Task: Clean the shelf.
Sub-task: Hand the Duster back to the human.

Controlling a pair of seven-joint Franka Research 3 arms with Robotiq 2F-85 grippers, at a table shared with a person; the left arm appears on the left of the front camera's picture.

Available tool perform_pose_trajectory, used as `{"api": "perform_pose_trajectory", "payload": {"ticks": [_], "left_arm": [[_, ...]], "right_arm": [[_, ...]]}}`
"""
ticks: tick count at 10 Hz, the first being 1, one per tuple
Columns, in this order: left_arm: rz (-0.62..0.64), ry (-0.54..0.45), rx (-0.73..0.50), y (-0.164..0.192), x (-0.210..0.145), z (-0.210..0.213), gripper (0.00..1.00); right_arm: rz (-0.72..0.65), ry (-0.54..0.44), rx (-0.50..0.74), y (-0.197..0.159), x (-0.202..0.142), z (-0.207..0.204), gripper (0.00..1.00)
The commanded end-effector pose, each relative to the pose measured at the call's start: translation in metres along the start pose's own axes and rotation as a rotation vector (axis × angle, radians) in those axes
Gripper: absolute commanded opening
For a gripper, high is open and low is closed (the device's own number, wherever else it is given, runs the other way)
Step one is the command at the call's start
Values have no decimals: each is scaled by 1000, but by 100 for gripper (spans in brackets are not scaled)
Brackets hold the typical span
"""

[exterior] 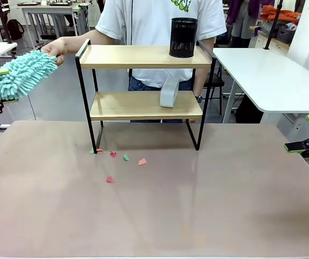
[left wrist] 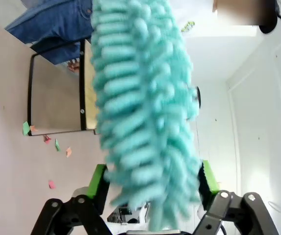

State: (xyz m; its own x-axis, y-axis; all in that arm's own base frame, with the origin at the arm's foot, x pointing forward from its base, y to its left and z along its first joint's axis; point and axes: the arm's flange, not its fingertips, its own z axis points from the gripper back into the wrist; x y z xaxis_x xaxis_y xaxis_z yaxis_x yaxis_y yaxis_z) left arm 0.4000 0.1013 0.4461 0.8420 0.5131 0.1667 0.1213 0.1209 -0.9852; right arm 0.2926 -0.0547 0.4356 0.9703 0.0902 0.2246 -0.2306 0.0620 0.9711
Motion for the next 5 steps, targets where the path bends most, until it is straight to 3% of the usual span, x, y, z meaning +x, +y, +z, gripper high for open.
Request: {"api": "perform_pose_trajectory", "payload": {"ticks": [1,3,4,5], "left_arm": [[-39,83,-36,-16,-17,16,100],[-68,227,-124,-34,-48,17,100],[-49,346,-133,-32,-67,6,100],[-34,440,-95,-26,-84,-10,100]], "right_arm": [[18,8,0,1,-2,1,100],[18,8,0,1,-2,1,100],[0,0,0,0,0,0,100],[-41,-75,38,-7,15,-24,100]]}}
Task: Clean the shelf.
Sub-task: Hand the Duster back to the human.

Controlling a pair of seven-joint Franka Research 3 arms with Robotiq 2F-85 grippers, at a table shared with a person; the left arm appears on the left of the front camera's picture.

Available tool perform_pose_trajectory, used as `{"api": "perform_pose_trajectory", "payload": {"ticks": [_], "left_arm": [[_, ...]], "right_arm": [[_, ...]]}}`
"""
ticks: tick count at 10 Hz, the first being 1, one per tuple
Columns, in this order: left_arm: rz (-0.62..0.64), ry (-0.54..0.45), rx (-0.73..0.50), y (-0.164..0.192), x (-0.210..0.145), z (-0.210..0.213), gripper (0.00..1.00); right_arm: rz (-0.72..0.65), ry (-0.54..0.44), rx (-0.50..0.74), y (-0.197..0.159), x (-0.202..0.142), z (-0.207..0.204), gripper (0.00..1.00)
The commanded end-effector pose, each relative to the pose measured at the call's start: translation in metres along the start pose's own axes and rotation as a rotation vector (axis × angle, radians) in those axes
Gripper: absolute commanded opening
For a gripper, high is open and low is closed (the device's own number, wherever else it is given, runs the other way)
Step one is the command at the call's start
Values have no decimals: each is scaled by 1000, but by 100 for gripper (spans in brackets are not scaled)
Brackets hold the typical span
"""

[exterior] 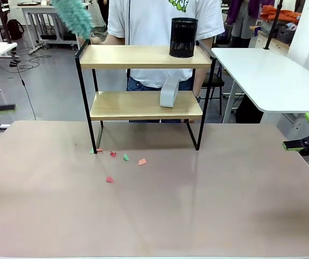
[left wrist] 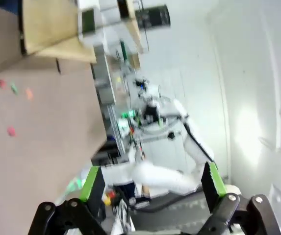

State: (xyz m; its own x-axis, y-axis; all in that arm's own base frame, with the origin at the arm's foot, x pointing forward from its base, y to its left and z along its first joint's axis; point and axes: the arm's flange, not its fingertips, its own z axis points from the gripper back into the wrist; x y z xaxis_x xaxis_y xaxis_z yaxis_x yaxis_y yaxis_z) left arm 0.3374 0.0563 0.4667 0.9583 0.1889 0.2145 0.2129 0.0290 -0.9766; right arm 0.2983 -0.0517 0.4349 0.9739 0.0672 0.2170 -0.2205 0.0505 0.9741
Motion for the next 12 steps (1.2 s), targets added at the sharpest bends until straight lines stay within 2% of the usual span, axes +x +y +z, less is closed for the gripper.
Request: {"api": "perform_pose_trajectory", "payload": {"ticks": [1,2,4,5,6,12], "left_arm": [[45,135,69,18,-12,-25,100],[66,179,83,26,-13,-41,100],[101,206,129,35,-7,-55,100],[69,174,67,28,-10,-45,100],[69,174,67,28,-10,-45,100],[69,174,67,28,-10,-45,100]], "right_arm": [[-67,-102,22,-13,22,-47,100],[-95,-107,65,-19,31,-71,100],[-159,-57,20,-28,35,-88,100],[-192,-13,-35,-33,35,-86,100],[-109,-52,35,-29,50,-71,100],[-109,-52,35,-29,50,-71,100]]}}
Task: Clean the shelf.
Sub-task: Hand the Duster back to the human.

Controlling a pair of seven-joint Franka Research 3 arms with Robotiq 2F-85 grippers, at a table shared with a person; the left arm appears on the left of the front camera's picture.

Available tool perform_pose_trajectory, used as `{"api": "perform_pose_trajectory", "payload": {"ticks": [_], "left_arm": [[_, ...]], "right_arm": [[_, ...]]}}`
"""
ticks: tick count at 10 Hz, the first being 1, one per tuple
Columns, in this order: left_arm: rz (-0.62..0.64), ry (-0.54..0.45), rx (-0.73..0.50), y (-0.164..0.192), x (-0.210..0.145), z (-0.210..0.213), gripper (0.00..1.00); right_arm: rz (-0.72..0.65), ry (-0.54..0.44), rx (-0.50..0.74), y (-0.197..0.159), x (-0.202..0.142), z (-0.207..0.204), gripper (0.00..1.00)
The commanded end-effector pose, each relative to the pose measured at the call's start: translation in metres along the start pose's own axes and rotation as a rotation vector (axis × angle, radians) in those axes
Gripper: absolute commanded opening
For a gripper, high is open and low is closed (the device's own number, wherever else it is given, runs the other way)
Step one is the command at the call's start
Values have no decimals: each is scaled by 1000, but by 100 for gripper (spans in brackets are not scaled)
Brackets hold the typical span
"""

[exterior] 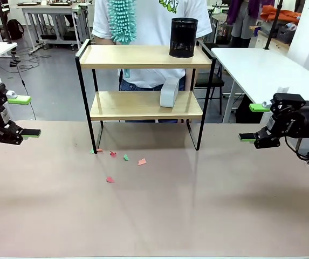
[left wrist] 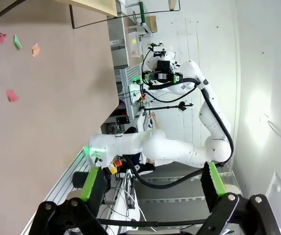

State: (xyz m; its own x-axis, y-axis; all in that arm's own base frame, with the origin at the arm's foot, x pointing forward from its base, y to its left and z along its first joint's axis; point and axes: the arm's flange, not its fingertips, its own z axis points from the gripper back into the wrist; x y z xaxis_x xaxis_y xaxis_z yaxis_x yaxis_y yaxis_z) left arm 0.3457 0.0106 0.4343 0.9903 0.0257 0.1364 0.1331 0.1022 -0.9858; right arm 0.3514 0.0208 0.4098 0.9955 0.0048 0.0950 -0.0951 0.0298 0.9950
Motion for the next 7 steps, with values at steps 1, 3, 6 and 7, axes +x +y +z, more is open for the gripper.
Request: {"api": "perform_pose_trajectory", "payload": {"ticks": [1,3,6,7], "left_arm": [[-4,5,-14,-4,-3,1,100],[-4,5,-14,-4,-3,1,100],[-4,5,-14,-4,-3,1,100],[-4,5,-14,-4,-3,1,100]], "right_arm": [[17,6,10,3,-2,0,100],[17,6,10,3,-2,0,100],[17,6,10,3,-2,0,100],[17,6,10,3,-2,0,100]]}}
